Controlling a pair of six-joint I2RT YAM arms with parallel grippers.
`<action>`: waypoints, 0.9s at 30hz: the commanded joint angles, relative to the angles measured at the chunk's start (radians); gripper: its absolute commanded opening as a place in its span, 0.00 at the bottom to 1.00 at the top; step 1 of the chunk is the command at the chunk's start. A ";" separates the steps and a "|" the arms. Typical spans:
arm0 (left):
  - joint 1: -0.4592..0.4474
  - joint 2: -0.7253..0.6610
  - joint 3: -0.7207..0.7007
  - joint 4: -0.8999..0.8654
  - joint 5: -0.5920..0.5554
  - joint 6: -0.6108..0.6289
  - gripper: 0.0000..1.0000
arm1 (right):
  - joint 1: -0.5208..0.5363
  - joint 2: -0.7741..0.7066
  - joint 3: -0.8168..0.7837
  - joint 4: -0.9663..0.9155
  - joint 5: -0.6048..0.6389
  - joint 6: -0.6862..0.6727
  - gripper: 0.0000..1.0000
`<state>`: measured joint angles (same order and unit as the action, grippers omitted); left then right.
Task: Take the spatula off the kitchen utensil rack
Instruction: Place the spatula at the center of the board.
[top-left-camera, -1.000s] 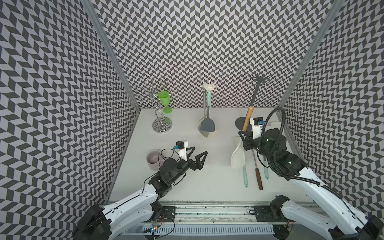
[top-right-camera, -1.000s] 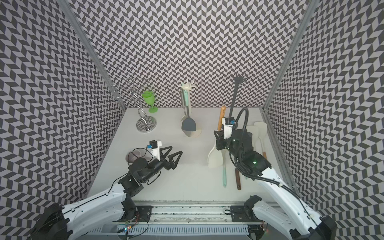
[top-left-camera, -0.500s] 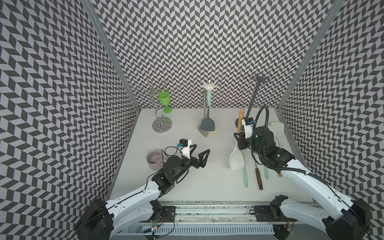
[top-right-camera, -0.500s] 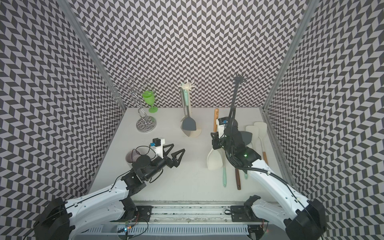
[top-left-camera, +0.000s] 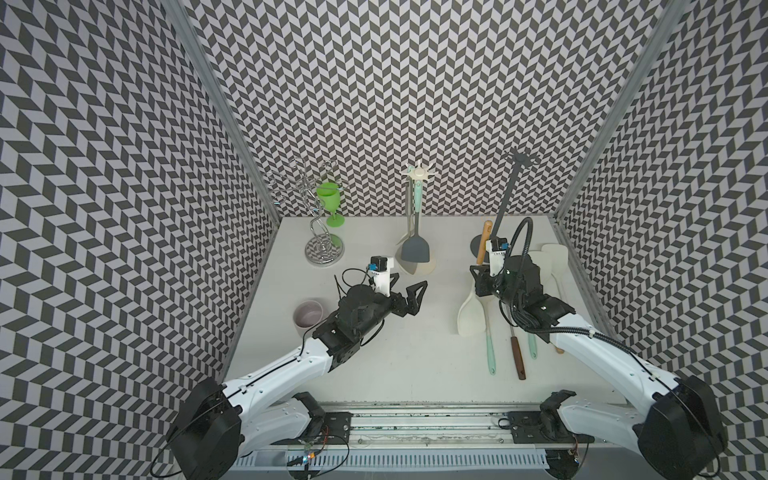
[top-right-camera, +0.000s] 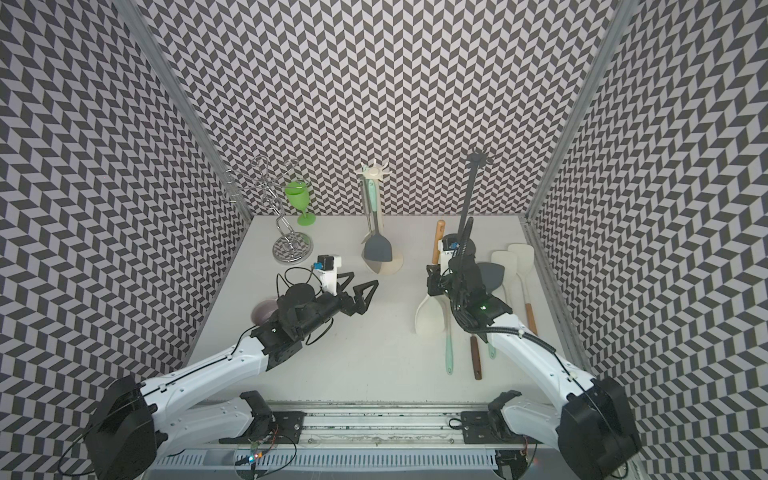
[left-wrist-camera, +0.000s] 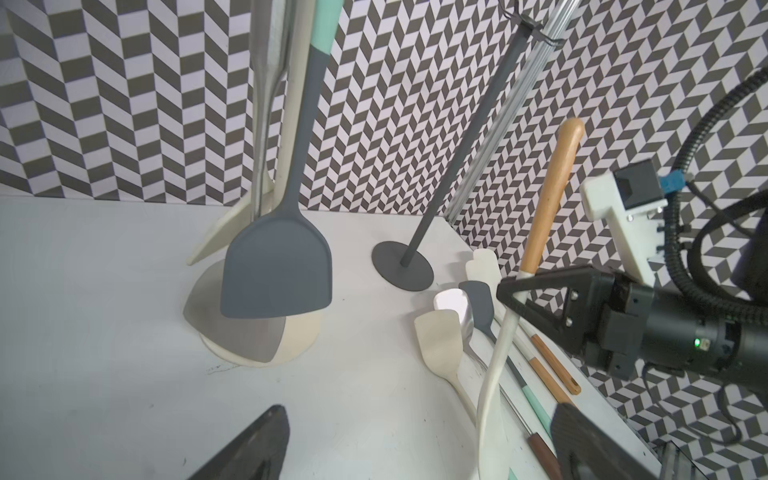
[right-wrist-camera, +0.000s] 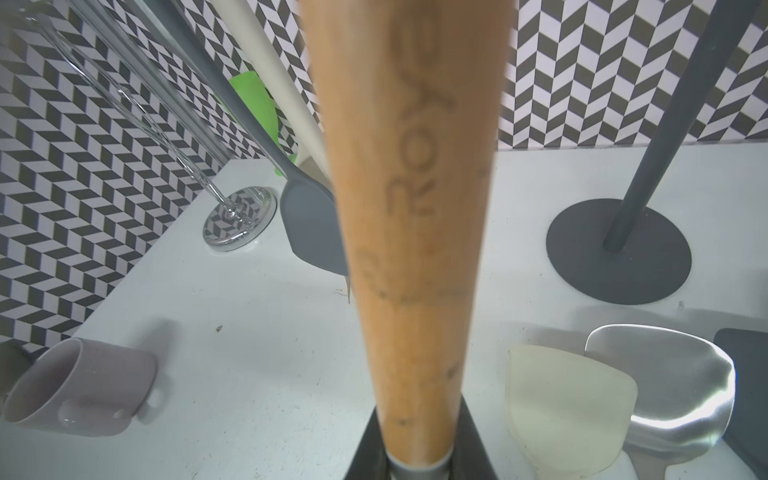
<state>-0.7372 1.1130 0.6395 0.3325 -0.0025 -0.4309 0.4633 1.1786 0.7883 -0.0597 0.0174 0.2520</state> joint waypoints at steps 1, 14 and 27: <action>0.011 0.005 0.057 -0.044 0.025 0.008 1.00 | -0.009 -0.009 0.017 0.133 -0.036 0.013 0.00; 0.053 0.046 0.265 -0.150 0.173 -0.021 1.00 | -0.007 0.004 0.071 0.067 -0.096 -0.066 0.00; 0.052 0.141 0.398 -0.209 0.346 -0.035 1.00 | 0.102 -0.011 0.091 0.028 -0.094 -0.136 0.00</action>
<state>-0.6868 1.2407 0.9878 0.1440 0.2825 -0.4610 0.5373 1.1824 0.8425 -0.0822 -0.0689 0.1520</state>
